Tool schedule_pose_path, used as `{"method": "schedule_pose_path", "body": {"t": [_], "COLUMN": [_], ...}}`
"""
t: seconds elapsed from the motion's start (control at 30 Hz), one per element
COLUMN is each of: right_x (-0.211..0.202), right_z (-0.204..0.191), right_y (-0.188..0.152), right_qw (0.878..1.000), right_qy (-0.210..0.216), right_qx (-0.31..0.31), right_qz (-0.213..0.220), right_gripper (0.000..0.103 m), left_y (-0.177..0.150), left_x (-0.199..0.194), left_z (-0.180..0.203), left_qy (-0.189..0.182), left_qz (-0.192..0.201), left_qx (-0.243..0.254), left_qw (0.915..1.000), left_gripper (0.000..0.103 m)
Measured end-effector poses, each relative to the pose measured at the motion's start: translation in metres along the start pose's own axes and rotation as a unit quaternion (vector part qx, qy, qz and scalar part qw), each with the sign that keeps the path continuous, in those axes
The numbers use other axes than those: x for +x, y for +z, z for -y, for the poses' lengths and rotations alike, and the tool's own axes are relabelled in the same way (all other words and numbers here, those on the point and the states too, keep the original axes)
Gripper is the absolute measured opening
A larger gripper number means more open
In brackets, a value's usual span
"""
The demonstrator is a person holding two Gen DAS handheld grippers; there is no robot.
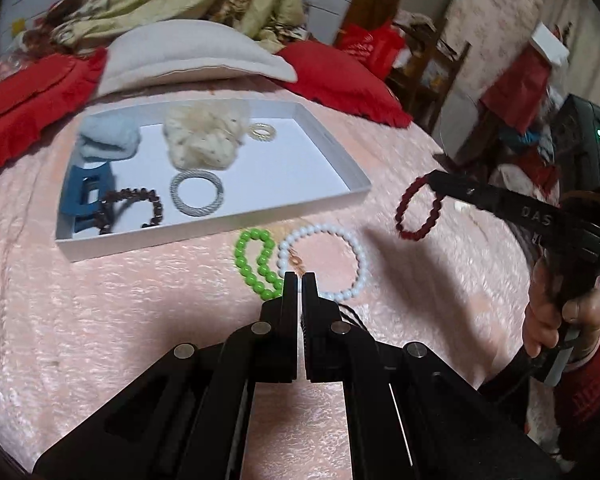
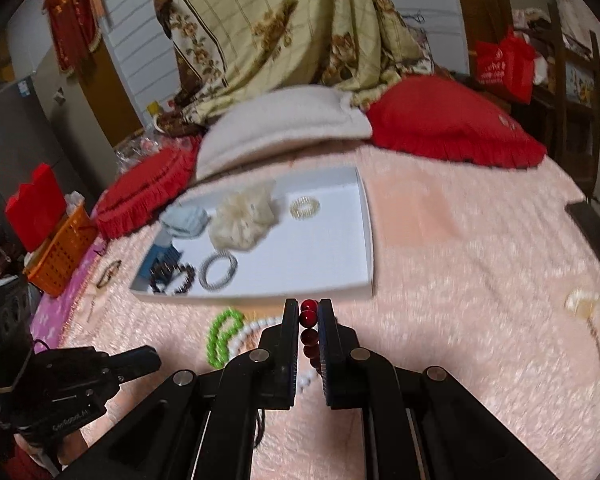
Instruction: Organize jewelry
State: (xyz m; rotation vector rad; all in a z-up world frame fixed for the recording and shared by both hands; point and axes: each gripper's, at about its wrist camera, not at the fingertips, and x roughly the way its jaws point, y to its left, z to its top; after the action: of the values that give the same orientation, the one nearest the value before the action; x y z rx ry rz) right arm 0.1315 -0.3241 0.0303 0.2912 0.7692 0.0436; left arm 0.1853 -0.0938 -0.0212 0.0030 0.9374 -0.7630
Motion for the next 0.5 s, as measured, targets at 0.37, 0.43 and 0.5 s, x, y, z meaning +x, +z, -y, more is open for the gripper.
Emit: {"method": "schedule_pose_path", "body": {"t": [0.37, 0.43, 0.5], "right_x": [0.006, 0.008, 0.009], "right_z": [0.009, 0.013, 0.017], "right_y": [-0.008, -0.010, -0.012], "right_qw": [0.999, 0.999, 0.999], "right_qy": [0.031, 0.034, 0.037], "right_qx": [0.000, 0.004, 0.010], "right_qz": [-0.013, -0.018, -0.019], "right_gripper": [0.009, 0.009, 0.009], "left_y": [-0.017, -0.012, -0.008], "left_x": [-0.012, -0.026, -0.039], "left_z": [-0.055, -0.086, -0.123], "left_qy": [0.102, 0.136, 0.181], "left_qz": [-0.013, -0.001, 0.010], "left_qx": [-0.074, -0.112, -0.139], "left_qw": [0.9919, 0.9844, 0.9735], "left_gripper": [0.003, 0.005, 0.013]}}
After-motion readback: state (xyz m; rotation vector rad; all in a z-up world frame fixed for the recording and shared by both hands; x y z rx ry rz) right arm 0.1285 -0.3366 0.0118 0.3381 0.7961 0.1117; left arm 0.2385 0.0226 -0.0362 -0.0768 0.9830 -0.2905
